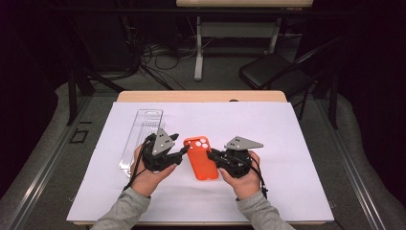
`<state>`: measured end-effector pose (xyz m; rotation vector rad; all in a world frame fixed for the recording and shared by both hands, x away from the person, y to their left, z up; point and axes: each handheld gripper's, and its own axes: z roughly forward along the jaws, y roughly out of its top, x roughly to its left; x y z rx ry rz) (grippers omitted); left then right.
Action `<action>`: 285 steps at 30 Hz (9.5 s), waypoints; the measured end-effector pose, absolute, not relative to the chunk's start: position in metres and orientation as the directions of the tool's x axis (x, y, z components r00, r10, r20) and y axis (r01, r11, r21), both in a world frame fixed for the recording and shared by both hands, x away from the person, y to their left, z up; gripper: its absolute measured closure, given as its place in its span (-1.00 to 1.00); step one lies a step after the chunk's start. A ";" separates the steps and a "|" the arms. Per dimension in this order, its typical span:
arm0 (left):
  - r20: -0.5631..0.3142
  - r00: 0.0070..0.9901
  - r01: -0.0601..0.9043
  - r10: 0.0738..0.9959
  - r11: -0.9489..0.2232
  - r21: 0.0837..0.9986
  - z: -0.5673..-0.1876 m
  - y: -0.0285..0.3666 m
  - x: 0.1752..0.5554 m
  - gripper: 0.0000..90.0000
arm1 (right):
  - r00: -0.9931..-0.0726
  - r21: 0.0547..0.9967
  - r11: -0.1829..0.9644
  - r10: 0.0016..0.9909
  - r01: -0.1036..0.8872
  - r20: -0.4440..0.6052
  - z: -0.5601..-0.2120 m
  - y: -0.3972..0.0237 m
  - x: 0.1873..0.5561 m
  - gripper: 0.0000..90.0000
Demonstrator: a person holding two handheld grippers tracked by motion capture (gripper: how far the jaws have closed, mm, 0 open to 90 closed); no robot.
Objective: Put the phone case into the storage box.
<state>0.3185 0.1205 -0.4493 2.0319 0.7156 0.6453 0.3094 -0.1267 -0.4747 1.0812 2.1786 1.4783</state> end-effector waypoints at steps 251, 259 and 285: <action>0.221 0.686 0.240 0.693 -0.502 0.831 -0.427 0.191 0.343 0.80 | -0.660 0.882 0.273 0.749 0.385 0.056 -0.487 -0.162 0.301 -0.70; 0.230 0.686 0.234 0.691 -0.508 0.829 -0.426 0.193 0.343 0.80 | -0.648 0.886 0.262 0.760 0.383 0.056 -0.490 -0.172 0.297 -1.00; 0.315 0.703 0.166 0.638 -0.578 0.799 -0.414 0.178 0.370 0.79 | -0.601 0.881 0.256 0.798 0.399 0.040 -0.506 -0.191 0.291 -1.00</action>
